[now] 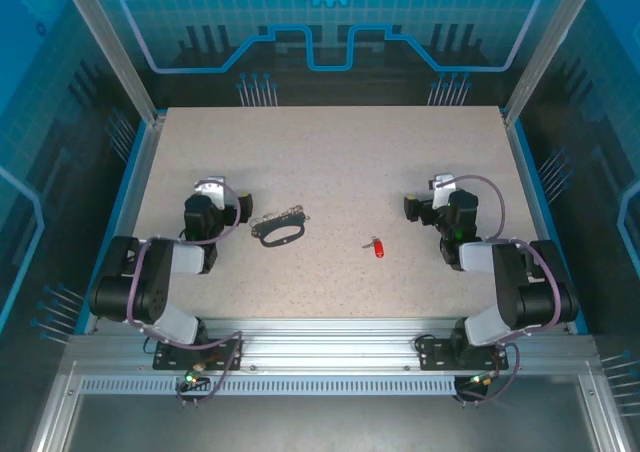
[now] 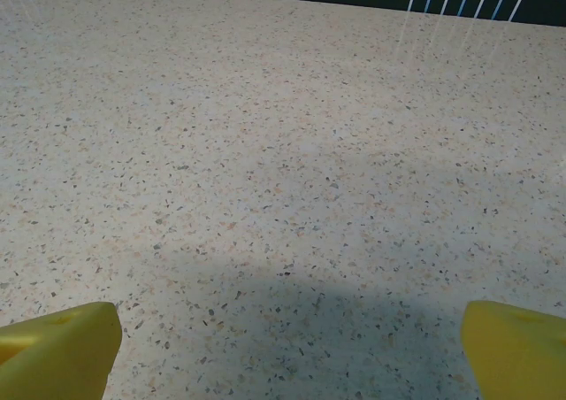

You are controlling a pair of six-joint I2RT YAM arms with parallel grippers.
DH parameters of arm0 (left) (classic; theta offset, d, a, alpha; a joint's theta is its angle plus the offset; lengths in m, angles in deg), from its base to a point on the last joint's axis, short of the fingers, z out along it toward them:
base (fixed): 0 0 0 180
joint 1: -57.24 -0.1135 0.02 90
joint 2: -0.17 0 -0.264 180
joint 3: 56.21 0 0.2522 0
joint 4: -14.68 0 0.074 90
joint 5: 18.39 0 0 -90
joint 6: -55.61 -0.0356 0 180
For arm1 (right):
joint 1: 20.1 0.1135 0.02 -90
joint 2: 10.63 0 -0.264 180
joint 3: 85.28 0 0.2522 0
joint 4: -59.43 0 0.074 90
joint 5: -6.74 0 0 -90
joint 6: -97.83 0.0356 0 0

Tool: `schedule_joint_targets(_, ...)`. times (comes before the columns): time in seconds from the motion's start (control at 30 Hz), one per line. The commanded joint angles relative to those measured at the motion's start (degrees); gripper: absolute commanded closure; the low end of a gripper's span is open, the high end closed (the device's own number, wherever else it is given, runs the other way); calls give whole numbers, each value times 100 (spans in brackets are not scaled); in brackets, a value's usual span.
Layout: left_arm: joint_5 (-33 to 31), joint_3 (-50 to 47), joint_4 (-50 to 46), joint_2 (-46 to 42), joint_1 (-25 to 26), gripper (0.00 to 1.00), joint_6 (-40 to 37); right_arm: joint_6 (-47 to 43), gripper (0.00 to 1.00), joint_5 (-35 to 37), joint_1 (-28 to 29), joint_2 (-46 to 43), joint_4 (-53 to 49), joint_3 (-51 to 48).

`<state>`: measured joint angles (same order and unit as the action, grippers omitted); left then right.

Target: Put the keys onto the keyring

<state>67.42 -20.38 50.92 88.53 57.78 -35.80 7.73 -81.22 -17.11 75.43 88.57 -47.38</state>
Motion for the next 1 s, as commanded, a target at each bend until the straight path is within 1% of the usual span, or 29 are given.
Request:
schedule_joint_targets(0.0, 80, 29, 122, 15, -19, 1, 80, -65, 0, -90, -8, 25, -19, 106)
schedule_joint_targets(0.83, 51, 58, 72, 15, -27, 1, 115, -46, 0, -153, -38, 25, -27, 101)
schedule_joint_targets(0.97, 165, 31, 115, -21, -45, 1, 100, -50, 0, -154, -43, 25, -18, 94)
